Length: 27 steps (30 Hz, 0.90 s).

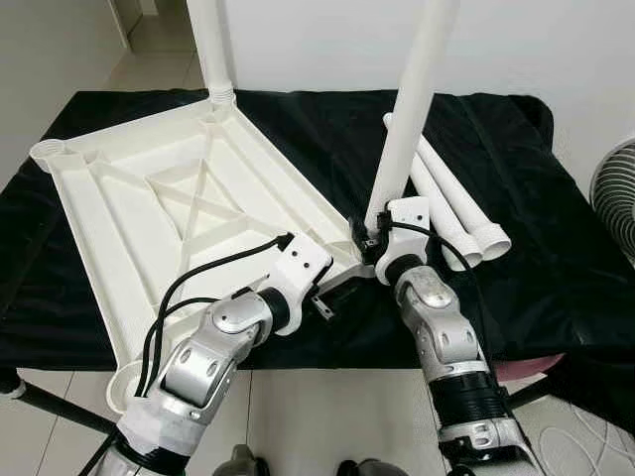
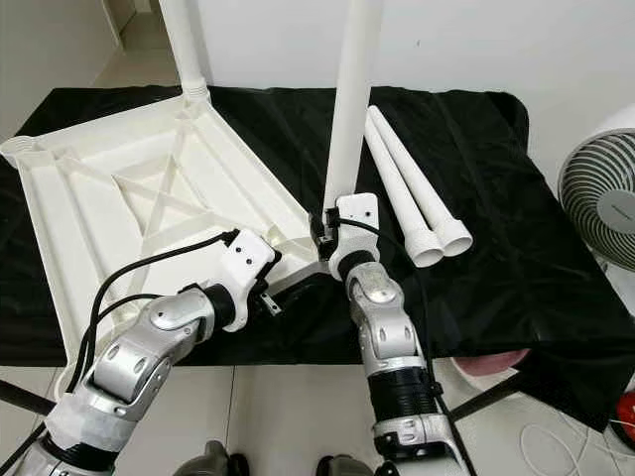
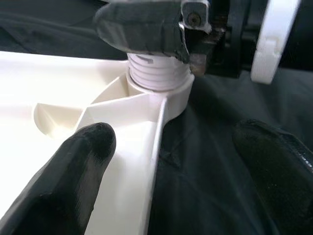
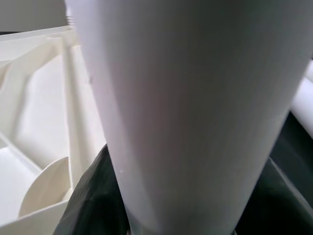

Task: Building children table

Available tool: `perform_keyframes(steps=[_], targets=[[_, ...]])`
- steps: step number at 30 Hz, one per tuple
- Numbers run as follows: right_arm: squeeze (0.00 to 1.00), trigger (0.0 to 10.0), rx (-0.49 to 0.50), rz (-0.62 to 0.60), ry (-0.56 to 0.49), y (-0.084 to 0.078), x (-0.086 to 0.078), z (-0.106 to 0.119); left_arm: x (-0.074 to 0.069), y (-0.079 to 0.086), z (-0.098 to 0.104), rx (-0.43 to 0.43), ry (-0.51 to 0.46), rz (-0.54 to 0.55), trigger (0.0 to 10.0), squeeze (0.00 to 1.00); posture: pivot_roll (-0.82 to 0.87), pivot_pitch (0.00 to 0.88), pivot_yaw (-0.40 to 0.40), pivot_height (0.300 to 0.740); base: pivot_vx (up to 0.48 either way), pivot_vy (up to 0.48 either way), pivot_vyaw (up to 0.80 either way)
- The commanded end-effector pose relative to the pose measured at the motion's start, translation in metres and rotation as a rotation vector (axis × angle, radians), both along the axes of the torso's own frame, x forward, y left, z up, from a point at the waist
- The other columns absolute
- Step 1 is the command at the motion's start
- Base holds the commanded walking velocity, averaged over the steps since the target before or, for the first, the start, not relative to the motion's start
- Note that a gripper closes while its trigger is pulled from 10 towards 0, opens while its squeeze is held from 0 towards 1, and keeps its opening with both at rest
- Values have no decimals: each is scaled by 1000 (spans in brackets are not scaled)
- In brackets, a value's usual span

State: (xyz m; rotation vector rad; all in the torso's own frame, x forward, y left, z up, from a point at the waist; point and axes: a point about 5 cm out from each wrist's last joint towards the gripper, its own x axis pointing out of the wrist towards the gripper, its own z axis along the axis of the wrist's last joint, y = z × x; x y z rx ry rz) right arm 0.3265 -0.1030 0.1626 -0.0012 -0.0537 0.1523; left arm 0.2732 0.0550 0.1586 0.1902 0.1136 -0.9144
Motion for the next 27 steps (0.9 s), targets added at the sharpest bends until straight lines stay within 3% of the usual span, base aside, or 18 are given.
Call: perform_keyframes(steps=[1, 6, 7, 10, 11, 14, 15, 18, 19, 20, 22, 23, 27], targets=[[0, 0, -7, -62, 71, -6, -4, -14, 2, 1, 5, -1, -29, 19, 10000, 0, -93, 82, 13, 740, 0, 0, 0], [0, 0, -14, -92, 74, -14, -4, -10, 2, 0, 6, 0, -32, 13, 10000, 0, -94, 83, 13, 740, 0, 0, 0], [0, 7882, -16, -81, 66, -14, -3, -8, 3, 0, 6, 0, -34, 15, 10000, 0, -94, 88, 14, 740, 0, 0, 0], [0, 7882, -16, -76, 64, -15, -3, -6, 3, 0, 6, 0, -34, 17, 10000, 0, -94, 88, 14, 740, 0, 0, 0], [0, 10000, -6, -47, 52, -16, 0, -3, 4, 0, 7, -2, -35, 19, 10000, 0, -94, 87, 13, 740, 0, 0, 0], [0, 10000, 1, -27, 44, -16, 1, 0, 4, 0, 7, -2, -36, 20, 10000, 0, -94, 87, 13, 740, 0, 0, 0], [1000, 10000, 11, -1, 33, -19, 4, 5, 5, 0, 8, -3, -36, 20, 10000, 0, -96, 85, 14, 740, 0, 0, 0], [1000, 10000, -24, 105, 9, -26, 10, 16, 6, -1, 8, -5, -39, 21, 10000, 0, -98, 81, 12, 740, 0, 0, 0], [1000, 10000, -60, 193, 25, -27, 11, 16, 6, -1, 9, -6, -40, 21, 10000, 0, -98, 81, 12, 740, 0, 0, 0], [482, 10000, -145, 288, 33, -27, 12, 14, 6, -1, 9, -6, -42, 20, 10000, 0, -103, 78, 14, 740, 0, 0, 0], [482, 10000, -202, 346, 44, -28, 11, 11, 7, -1, 9, -7, -43, 19, 10000, 0, -103, 78, 14, 740, 0, 0, 0], [0, 10000, -218, 392, 67, -30, 12, 8, 7, -2, 10, -7, -44, 19, 10000, 0, -103, 78, 14, 740, 0, 0, 0], [0, 10000, -258, 472, 43, -36, 18, 13, 8, -2, 11, -8, -46, 15, 10000, 0, -104, 73, 22, 740, 0, 0, 0]])
